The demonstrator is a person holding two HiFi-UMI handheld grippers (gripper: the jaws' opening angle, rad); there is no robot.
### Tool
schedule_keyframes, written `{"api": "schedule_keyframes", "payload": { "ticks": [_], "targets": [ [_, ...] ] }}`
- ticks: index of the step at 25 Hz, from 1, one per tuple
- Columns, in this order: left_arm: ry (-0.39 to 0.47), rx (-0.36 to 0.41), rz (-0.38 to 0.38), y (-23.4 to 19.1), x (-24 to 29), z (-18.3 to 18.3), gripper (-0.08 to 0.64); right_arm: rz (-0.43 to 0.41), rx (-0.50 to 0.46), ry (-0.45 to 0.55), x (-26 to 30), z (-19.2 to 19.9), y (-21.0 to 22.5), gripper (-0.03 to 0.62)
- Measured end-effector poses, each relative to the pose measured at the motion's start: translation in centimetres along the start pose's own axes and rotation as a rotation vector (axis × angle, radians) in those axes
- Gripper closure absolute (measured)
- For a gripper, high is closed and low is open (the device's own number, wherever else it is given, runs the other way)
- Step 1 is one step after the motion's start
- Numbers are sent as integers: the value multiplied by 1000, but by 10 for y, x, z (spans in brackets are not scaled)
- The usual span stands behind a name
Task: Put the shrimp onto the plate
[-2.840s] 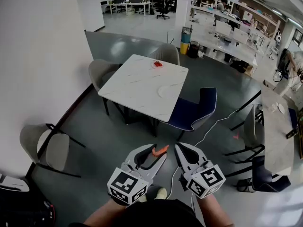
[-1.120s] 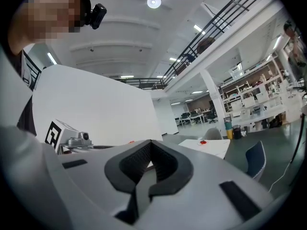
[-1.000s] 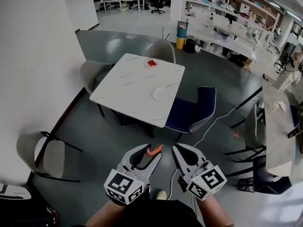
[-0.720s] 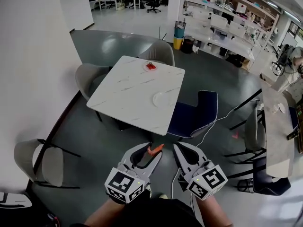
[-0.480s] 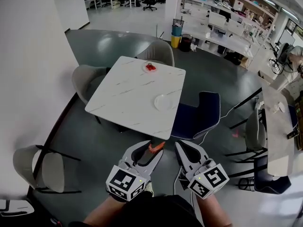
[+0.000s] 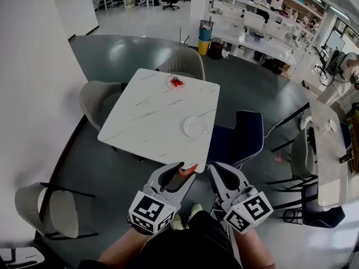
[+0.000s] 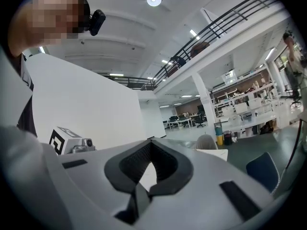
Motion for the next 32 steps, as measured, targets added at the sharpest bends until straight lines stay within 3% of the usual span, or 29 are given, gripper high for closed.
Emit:
{"api": "schedule_keyframes", "payload": {
  "ticks": [10, 23, 32],
  "targets": [
    [-39, -9, 2, -49, 67, -1, 390, -9, 42, -9, 62, -6, 61, 591],
    [-161, -22, -50, -131, 207, 14, 390, -67, 103, -56, 163, -16, 199, 591],
    [-227, -17, -63, -161, 263, 28, 390, -70, 148, -67, 198, -15, 255, 591]
  ]
}}
Point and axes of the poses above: the fingertips, and each gripper's own axes: x forward along the fingers, y to its right, z out of its underside, the point moved 1 cm from there along -x, backward along the fingers, and after that the axes turned 2 degrees about z, right-handed, at the moved point
